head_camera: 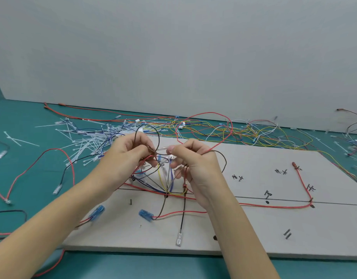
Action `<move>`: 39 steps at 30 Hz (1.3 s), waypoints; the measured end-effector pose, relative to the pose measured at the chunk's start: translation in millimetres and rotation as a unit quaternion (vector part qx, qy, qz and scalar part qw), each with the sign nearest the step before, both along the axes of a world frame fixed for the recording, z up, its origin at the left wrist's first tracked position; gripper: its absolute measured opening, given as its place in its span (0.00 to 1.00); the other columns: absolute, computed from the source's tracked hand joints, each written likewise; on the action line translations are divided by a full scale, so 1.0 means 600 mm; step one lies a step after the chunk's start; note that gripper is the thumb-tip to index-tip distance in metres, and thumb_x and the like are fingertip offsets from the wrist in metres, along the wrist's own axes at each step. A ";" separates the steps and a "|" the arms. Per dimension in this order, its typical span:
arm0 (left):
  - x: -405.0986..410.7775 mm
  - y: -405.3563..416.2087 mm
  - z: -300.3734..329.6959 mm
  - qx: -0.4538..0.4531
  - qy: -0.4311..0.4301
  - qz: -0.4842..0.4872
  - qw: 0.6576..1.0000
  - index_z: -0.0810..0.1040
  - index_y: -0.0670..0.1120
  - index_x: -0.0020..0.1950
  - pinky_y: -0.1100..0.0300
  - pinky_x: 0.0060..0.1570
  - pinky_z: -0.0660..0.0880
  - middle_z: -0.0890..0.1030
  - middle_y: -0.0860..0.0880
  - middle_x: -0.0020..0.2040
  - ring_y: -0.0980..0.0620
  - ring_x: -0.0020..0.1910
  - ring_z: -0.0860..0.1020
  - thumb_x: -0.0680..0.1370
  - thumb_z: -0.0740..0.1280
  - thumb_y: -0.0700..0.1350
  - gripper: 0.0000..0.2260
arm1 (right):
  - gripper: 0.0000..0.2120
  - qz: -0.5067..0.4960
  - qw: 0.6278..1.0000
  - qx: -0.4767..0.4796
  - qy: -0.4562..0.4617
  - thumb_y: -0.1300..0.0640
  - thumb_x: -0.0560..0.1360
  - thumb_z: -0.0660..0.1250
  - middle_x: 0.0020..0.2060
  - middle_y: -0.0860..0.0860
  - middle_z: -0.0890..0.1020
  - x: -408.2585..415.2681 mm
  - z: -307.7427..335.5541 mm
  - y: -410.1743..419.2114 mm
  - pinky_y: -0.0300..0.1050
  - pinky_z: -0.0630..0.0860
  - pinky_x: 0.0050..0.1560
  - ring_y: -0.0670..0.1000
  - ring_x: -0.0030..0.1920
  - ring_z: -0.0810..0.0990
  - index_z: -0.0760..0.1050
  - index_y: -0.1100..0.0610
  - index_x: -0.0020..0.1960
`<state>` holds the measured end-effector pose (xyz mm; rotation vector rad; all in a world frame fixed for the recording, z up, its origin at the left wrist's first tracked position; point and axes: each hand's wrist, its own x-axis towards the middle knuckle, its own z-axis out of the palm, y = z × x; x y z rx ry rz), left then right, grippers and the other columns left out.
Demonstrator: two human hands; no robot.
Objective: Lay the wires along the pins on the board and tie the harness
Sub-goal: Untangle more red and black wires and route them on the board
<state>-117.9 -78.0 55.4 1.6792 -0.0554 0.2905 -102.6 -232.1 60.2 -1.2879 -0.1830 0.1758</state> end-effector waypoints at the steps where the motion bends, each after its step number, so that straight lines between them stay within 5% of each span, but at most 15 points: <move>1: 0.000 0.000 -0.001 0.011 -0.009 -0.001 1.000 0.75 0.44 0.37 0.57 0.37 0.66 0.78 0.47 0.33 0.50 0.33 0.76 0.76 0.59 0.28 0.15 | 0.05 0.000 1.000 0.002 0.000 0.69 0.72 0.69 0.38 0.60 0.77 0.000 0.000 0.000 0.35 0.68 0.22 0.46 0.25 0.76 0.73 0.64 0.44; 6: -0.001 -0.003 -0.002 -0.003 -0.021 -0.001 1.000 0.75 0.45 0.35 0.60 0.34 0.66 0.78 0.48 0.32 0.54 0.32 0.74 0.76 0.60 0.29 0.14 | 0.08 0.027 0.999 0.017 -0.001 0.71 0.72 0.69 0.30 0.53 0.78 -0.001 0.000 0.000 0.36 0.73 0.25 0.48 0.30 0.80 0.73 0.63 0.38; 10: 0.000 0.002 0.000 -0.037 -0.017 -0.028 0.999 0.76 0.43 0.36 0.65 0.33 0.69 0.79 0.51 0.32 0.56 0.33 0.76 0.68 0.63 0.39 0.03 | 0.10 0.044 0.999 0.027 -0.004 0.73 0.71 0.69 0.30 0.54 0.80 -0.002 0.002 0.000 0.36 0.75 0.29 0.49 0.30 0.80 0.72 0.63 0.36; 22: -0.001 -0.002 -0.007 -0.083 0.000 -0.076 0.994 0.77 0.48 0.30 0.67 0.31 0.72 0.71 0.45 0.33 0.54 0.30 0.72 0.66 0.64 0.42 0.06 | 0.15 0.067 0.997 0.035 -0.011 0.74 0.70 0.69 0.31 0.54 0.82 -0.004 0.000 0.005 0.36 0.75 0.30 0.48 0.31 0.81 0.69 0.60 0.33; 26: 0.000 -0.001 -0.004 -0.077 0.012 -0.064 0.995 0.77 0.48 0.32 0.66 0.30 0.69 0.72 0.47 0.32 0.54 0.31 0.70 0.59 0.67 0.50 0.07 | 0.15 0.071 0.996 0.044 -0.010 0.73 0.70 0.70 0.34 0.56 0.84 -0.004 -0.001 0.003 0.36 0.76 0.33 0.50 0.34 0.83 0.69 0.59 0.33; 30: 0.004 0.003 -0.011 -0.066 0.015 -0.059 0.996 0.79 0.48 0.33 0.57 0.39 0.68 0.77 0.48 0.33 0.54 0.33 0.74 0.59 0.69 0.53 0.10 | 0.15 0.074 0.995 0.068 -0.008 0.75 0.70 0.69 0.38 0.58 0.83 -0.003 -0.003 0.005 0.40 0.80 0.38 0.56 0.36 0.83 0.69 0.60 0.32; 35: 0.006 -0.001 -0.021 -0.070 0.012 -0.038 0.997 0.85 0.45 0.42 0.48 0.56 0.73 0.84 0.37 0.48 0.41 0.48 0.80 0.59 0.70 0.52 0.15 | 0.16 0.079 0.993 0.087 -0.022 0.76 0.69 0.68 0.36 0.56 0.80 -0.002 -0.002 0.006 0.45 0.81 0.49 0.54 0.39 0.81 0.68 0.60 0.33; 39: 0.005 -0.002 -0.020 -0.092 0.004 -0.014 0.996 0.81 0.49 0.33 0.59 0.42 0.70 0.79 0.46 0.36 0.52 0.38 0.75 0.57 0.69 0.51 0.09 | 0.17 0.103 0.993 0.053 -0.037 0.74 0.71 0.69 0.35 0.52 0.82 -0.005 0.000 0.005 0.41 0.80 0.40 0.50 0.37 0.82 0.67 0.59 0.32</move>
